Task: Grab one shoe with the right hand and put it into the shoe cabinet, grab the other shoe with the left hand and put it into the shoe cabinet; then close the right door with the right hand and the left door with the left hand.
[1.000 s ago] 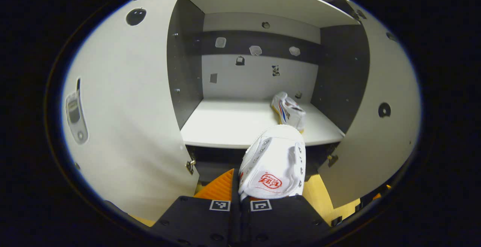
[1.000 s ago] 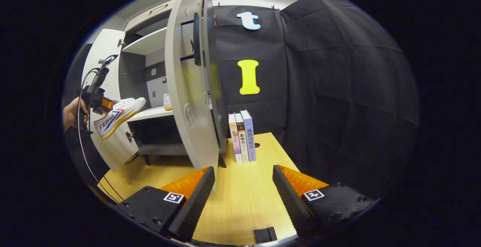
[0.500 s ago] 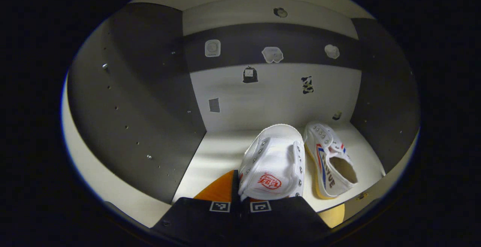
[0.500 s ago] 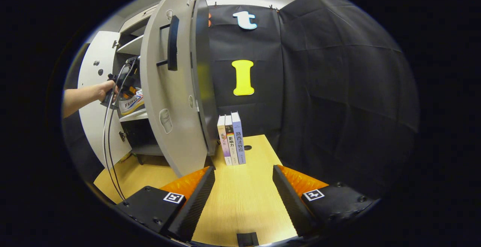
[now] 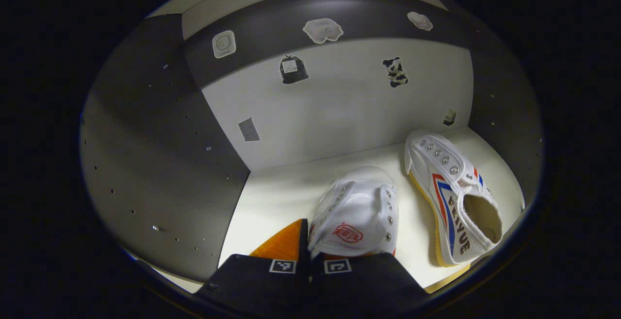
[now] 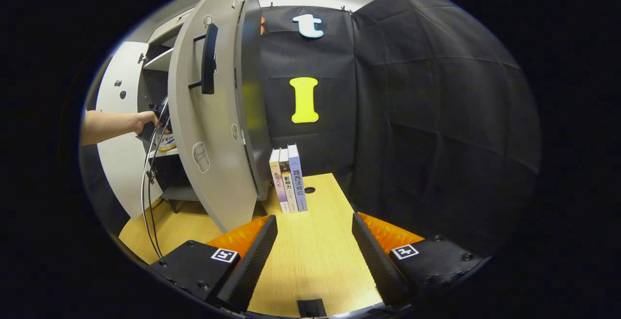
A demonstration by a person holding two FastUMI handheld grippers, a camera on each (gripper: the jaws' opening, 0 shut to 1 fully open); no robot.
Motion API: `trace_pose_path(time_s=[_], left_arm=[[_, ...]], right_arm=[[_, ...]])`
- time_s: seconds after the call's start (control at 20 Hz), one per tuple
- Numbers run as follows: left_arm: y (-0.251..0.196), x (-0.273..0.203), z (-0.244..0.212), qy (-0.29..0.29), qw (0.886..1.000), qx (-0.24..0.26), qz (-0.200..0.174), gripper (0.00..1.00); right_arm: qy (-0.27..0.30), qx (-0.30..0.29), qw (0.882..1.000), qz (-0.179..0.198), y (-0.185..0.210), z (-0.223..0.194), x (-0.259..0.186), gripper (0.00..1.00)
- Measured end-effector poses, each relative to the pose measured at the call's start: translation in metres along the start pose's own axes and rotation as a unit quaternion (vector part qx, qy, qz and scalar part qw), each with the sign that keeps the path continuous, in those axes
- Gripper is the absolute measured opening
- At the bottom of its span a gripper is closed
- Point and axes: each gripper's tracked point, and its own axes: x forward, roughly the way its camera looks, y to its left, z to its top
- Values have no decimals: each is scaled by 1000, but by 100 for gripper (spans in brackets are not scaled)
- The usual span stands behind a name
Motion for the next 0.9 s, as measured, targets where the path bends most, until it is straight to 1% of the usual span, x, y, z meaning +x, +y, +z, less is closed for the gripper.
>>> trace_pose_path(time_s=[0.1,0.25,0.3,0.35,0.4,0.5,0.6,0.65,0.8,0.9], left_arm=[[9,-5,0,-8,1000,-11,3,16],[22,-24,-1,-40,998,-37,-11,70],[29,-35,-2,-54,998,-40,-15,76],[34,-47,-1,-72,996,-39,-20,88],[36,-57,-1,-90,995,-36,-26,97],[41,-84,2,-131,991,-15,-34,96],[45,-117,8,-182,983,6,-39,96],[45,-137,10,-207,977,10,-45,96],[35,-198,12,-269,959,10,-91,95],[34,-242,2,-298,947,8,-119,96]], right_arm=[[-8,1,1000,-15,6,3,-12,98],[-25,5,998,-51,19,14,-34,98],[-34,6,997,-63,23,19,-44,98],[-45,9,996,-76,29,27,-54,99],[-55,10,994,-89,35,33,-64,99],[-70,8,991,-114,49,42,-86,99],[-87,5,987,-132,65,52,-108,100],[-92,6,986,-136,75,55,-116,98],[-97,-3,985,-140,99,61,-135,98],[-105,-9,985,-138,112,71,-141,99]])
